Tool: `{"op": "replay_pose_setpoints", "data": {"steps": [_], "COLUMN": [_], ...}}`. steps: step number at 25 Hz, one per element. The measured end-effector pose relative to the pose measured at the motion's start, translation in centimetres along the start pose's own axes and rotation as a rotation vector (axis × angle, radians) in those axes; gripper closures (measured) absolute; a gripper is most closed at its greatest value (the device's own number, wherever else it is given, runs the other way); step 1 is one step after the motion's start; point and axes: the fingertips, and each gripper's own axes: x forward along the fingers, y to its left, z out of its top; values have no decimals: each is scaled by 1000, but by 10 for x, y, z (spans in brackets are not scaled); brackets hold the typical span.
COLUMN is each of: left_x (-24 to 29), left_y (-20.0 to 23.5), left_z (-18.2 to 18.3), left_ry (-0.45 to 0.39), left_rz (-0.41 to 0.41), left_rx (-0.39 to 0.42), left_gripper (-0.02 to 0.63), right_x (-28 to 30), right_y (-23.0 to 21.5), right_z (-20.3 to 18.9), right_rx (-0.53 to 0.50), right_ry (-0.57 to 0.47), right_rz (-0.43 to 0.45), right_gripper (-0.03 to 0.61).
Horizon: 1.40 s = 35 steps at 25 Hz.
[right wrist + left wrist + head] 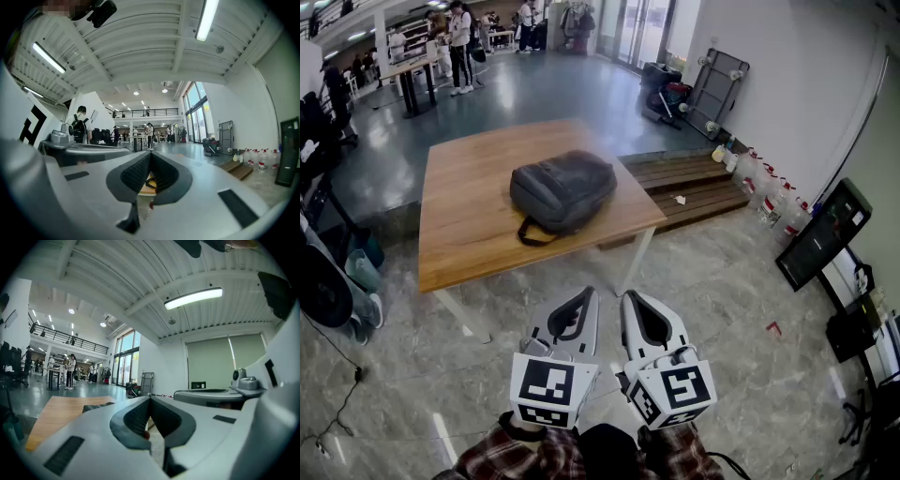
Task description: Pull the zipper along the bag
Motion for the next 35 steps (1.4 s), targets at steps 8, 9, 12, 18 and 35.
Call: {"op": "replay_pose_setpoints", "data": {"steps": [8,9,12,18,35], "left_x": [102,116,161,272,455], "left_y": [65,73,96,145,236], "left_z": [-15,-17,-23,-14,-13], "left_ry": [18,18,18,25,93], "left_rz": [27,38,73,139,327], "left_rx": [-29,-32,-40,-49,-94], "left_gripper": [606,606,606,606,606], "right_x": [108,123,168,268,451], "right_y": [-55,-62,-89,-158,-266], "right_z": [-18,-19,-22,-19,-25], "right_rx": [-5,-8,-17,-18,-4], "right_ry": [38,41,42,50,132], "right_rz": [14,23,56,121,318], "right_gripper": [569,569,569,569,569]}}
